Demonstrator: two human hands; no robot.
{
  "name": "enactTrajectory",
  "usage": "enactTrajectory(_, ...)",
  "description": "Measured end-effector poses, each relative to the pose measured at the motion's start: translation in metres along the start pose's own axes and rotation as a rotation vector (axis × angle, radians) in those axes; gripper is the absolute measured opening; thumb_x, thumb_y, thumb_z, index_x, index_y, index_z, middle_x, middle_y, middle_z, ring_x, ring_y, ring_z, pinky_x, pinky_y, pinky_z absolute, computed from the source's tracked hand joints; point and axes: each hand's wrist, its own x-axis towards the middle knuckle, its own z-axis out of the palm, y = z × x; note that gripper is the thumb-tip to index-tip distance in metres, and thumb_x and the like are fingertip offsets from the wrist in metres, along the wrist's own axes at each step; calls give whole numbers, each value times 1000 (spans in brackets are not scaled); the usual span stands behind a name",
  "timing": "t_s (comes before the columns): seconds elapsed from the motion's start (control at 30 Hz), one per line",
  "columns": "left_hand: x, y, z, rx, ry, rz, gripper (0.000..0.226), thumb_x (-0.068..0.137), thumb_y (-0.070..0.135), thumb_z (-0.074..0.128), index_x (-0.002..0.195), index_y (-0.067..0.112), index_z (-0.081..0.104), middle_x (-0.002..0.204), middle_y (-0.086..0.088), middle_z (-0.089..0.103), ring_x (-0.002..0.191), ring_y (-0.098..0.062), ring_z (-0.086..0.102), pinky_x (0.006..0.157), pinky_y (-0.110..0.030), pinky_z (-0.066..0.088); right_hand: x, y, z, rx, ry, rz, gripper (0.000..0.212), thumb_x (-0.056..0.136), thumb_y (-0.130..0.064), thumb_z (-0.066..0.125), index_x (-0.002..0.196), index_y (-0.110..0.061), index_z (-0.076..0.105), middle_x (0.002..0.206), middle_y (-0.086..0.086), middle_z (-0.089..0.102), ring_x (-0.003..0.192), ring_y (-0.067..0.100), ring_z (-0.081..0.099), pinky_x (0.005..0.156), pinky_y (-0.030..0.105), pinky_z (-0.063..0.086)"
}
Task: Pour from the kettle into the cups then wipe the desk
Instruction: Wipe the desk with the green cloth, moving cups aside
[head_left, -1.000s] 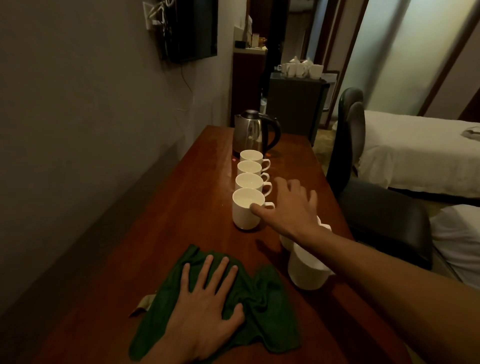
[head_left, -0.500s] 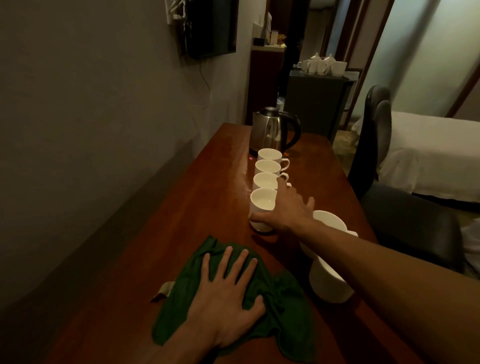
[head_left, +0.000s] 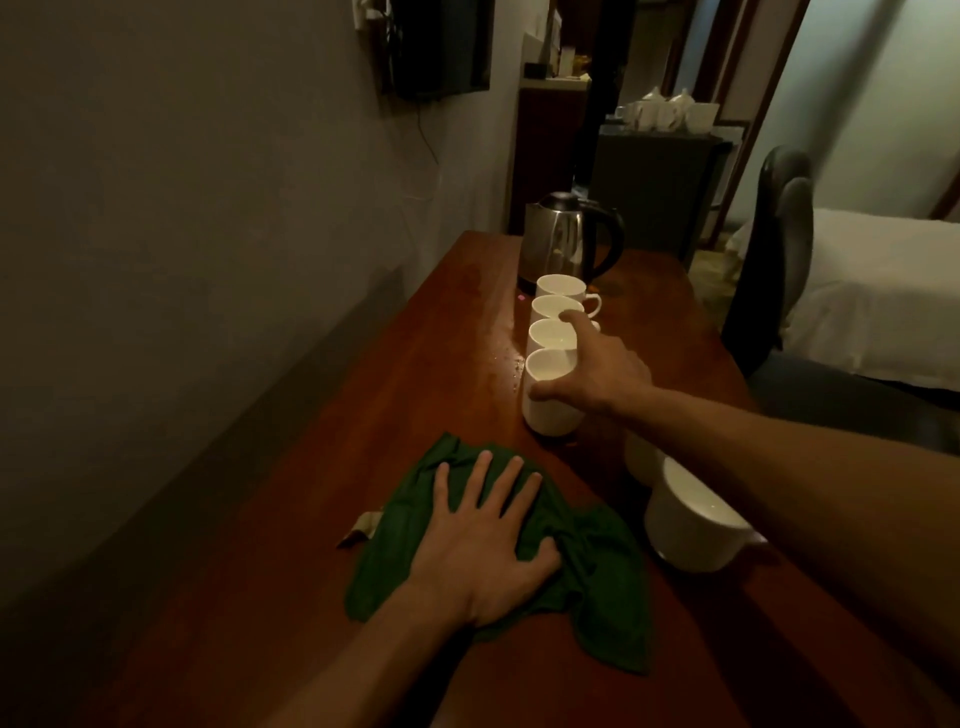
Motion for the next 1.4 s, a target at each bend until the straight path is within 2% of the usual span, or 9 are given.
enactTrajectory(0.13,9,0,0,-3,16,2,77,92,74,11,159,39,-5,167,12,-16,150,-18,-27,116,-62,-17,1,4,-3,-20,22,-24,101,68,-54,84,149,-34,26,141,6,55,121,30,57,81,38,51)
enactTrajectory(0.3,20,0,0,3,10,-5,77,91,74,10,159,40,-5,167,11,-16,151,-18,-27,116,-63,-19,5,10,-19,-10,27,1,101,63,-55,87,145,-33,32,139,3,56,121,29,56,91,44,52)
enactTrajectory(0.43,24,-1,0,7,12,-6,77,92,74,9,159,40,-6,167,12,-17,150,-18,-27,116,-63,-18,8,21,-35,12,44,29,98,64,-51,88,143,-30,34,139,4,55,120,31,56,92,47,53)
enactTrajectory(0.6,32,-1,1,20,13,-15,77,91,74,8,158,41,-8,166,12,-18,150,-19,-28,116,-63,-17,13,39,-53,56,90,82,97,67,-41,89,146,-25,33,146,9,48,126,35,53,90,44,54)
enactTrajectory(0.7,40,0,0,22,6,-12,77,91,74,8,159,40,-8,167,11,-18,150,-19,-27,116,-64,-16,16,52,-62,75,89,121,96,69,-38,89,146,-23,34,147,10,46,124,36,54,76,37,55)
enactTrajectory(0.77,47,1,1,26,7,-13,78,90,75,7,159,40,-8,167,11,-17,151,-20,-27,116,-64,-15,17,61,-65,86,97,143,94,69,-38,89,145,-22,36,147,9,46,124,35,53,68,30,48)
enactTrajectory(0.97,70,5,1,41,-3,-22,77,91,74,8,159,40,-7,166,12,-18,151,-21,-26,116,-65,-15,15,83,-65,150,93,217,91,70,-33,89,144,-18,38,145,10,48,125,33,52,79,33,45)
enactTrajectory(1.27,106,11,1,46,-1,-47,77,92,73,9,159,39,-7,167,9,-17,152,-23,-23,116,-65,-14,19,104,-64,155,22,263,91,66,-32,91,141,-19,40,141,9,50,122,30,52,79,33,47)
enactTrajectory(1.4,119,13,1,49,0,-59,77,92,73,9,159,38,-7,167,8,-16,152,-24,-23,116,-66,-15,22,112,-64,135,26,279,91,65,-38,92,139,-20,42,137,7,52,109,24,52,78,33,47)
